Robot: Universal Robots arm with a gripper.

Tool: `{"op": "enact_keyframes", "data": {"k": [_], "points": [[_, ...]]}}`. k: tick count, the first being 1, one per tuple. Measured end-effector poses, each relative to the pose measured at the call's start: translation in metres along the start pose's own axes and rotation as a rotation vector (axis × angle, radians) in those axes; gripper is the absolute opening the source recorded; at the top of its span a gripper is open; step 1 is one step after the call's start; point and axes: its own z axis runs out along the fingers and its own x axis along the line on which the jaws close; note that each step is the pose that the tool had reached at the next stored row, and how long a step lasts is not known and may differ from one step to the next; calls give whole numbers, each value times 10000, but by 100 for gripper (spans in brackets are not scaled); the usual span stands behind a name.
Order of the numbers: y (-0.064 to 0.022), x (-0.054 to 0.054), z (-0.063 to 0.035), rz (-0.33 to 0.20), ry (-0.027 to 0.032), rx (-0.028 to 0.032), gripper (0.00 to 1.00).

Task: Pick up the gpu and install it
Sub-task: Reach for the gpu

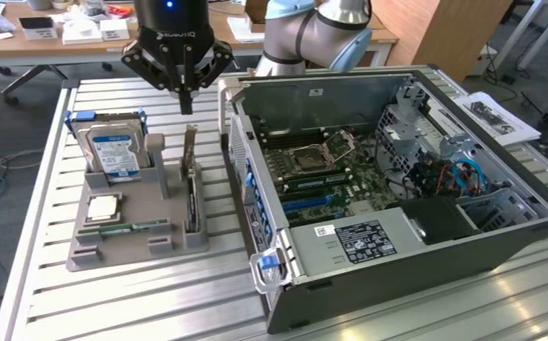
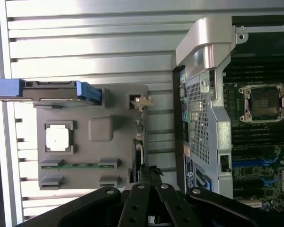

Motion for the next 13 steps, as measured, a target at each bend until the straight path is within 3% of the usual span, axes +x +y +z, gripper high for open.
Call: {"op": "enact_keyframes", "data": {"k": [13], "points": [[-18, 13, -1, -1, 1, 1, 11]]}}
